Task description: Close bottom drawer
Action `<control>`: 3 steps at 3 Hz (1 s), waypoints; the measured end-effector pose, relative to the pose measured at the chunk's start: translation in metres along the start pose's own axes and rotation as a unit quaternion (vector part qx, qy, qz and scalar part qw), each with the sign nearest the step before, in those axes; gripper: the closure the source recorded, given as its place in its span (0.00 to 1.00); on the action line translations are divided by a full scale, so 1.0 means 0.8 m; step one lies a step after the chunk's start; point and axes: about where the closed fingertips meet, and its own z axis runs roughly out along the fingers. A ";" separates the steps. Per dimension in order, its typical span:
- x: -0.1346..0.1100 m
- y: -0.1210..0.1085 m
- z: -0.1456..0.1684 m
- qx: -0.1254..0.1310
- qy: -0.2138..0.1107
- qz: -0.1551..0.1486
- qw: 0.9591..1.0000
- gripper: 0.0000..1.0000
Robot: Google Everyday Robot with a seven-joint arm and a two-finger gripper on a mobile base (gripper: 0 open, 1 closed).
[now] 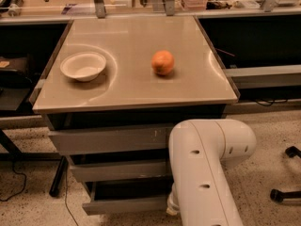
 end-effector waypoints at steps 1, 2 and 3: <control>0.000 0.000 0.000 0.000 0.000 0.000 1.000 0.62; 0.000 0.000 0.000 0.000 0.000 0.000 1.000 0.38; 0.000 0.000 0.000 0.000 0.000 0.000 1.000 0.15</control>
Offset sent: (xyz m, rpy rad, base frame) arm 0.0000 0.0000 0.0000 0.0000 0.0000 0.0000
